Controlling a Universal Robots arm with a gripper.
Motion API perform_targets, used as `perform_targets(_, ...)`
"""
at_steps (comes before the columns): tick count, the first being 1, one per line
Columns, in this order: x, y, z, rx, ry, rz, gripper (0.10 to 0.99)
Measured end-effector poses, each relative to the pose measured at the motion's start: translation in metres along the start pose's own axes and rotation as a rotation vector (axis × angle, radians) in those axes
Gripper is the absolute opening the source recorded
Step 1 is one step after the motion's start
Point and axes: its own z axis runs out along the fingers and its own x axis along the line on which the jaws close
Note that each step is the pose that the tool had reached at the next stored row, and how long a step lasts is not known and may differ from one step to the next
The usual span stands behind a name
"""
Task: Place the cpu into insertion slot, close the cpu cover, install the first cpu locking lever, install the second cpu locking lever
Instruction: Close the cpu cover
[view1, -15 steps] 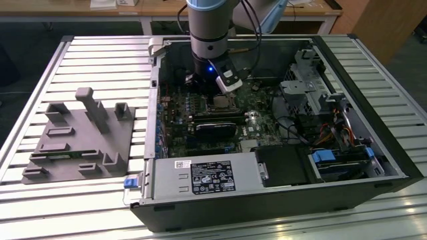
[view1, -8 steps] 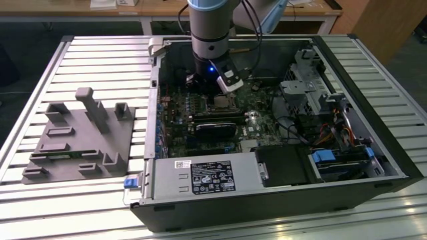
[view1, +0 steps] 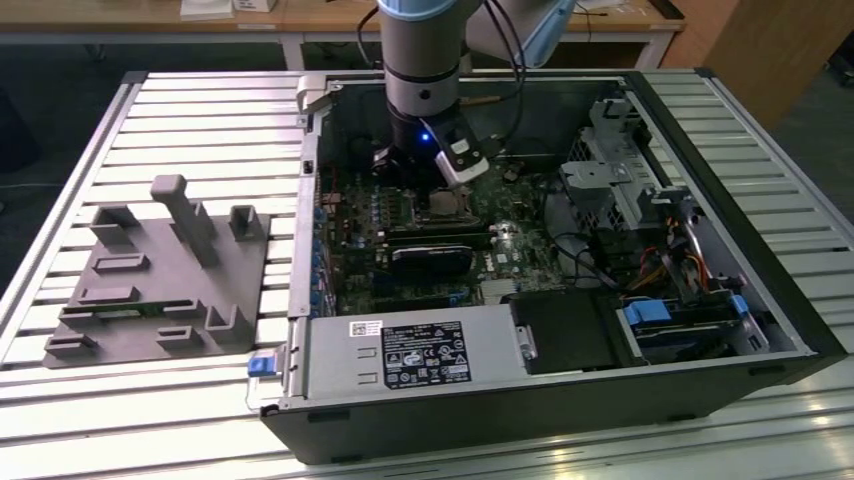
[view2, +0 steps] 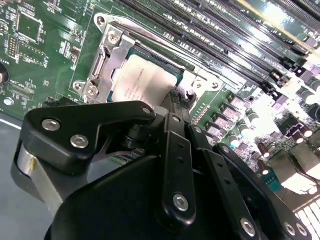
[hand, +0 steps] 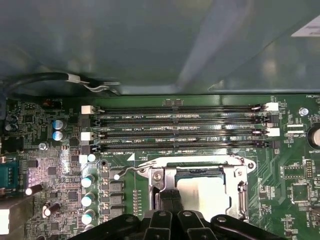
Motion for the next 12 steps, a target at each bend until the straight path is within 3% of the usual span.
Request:
perform_targets(7,-0.0008,0.0009,-0.0129,0.0,-0.0006,0.0,0.106)
perform_targets(12,-0.0018,0.001,-0.0129,0.0,-0.0006,0.0,0.106)
